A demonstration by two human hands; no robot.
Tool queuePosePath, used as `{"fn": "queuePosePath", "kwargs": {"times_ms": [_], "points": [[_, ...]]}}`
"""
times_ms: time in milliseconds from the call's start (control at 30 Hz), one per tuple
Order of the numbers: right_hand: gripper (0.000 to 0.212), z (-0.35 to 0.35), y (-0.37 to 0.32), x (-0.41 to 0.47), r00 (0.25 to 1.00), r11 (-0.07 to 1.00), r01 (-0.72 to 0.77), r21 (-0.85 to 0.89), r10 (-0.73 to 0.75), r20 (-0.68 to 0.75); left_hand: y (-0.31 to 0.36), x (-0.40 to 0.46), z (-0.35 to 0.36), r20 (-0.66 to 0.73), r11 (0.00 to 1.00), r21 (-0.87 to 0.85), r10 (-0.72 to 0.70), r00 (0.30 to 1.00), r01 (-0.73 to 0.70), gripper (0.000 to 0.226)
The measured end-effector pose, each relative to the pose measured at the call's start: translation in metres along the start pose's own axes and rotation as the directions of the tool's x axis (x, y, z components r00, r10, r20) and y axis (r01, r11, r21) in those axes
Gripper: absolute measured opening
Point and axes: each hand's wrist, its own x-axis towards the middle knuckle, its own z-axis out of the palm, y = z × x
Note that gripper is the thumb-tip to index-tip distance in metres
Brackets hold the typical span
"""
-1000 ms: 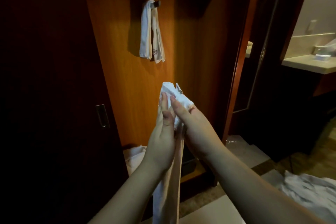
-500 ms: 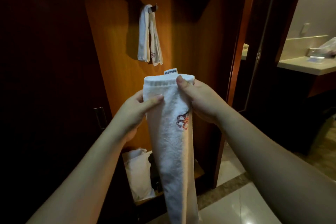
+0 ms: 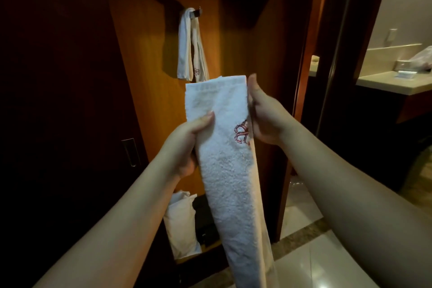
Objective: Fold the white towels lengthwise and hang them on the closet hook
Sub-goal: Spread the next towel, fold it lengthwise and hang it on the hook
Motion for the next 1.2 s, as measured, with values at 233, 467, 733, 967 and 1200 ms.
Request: {"fn": "queuePosePath", "kwargs": {"times_ms": [233,467,733,967,1200], "points": [[0.066,-0.019,0.123,-0.026,0.941,0.935,-0.331,0.126,0.338,-0.034,0.021,0.011,-0.004,-0.075,0.992,-0.076,-0.105,0.992,0.100,0.048],[0.091,-0.007,0.160,-0.056,0.954,0.961,-0.217,0.169,0.246,-0.171,0.040,0.016,-0.016,-0.174,0.993,-0.009,-0.115,0.978,0.115,0.032],[0.068,0.021,0.151,-0.074,0.964,0.910,-0.089,-0.405,-0.023,-0.264,0.051,0.020,-0.019,-0.214,0.996,0.012,-0.081,0.973,0.086,0.030],[0.034,0.015,0.134,-0.080,0.959,0.873,-0.049,-0.486,-0.095,-0.267,0.060,0.020,-0.017,-0.189,0.996,0.092,0.004,0.982,0.014,0.034],[0.059,0.009,0.128,-0.075,0.944,0.902,-0.013,-0.432,-0.132,-0.304,0.063,0.024,-0.013,-0.149,0.999,-0.015,0.034,0.988,-0.036,0.030]]}}
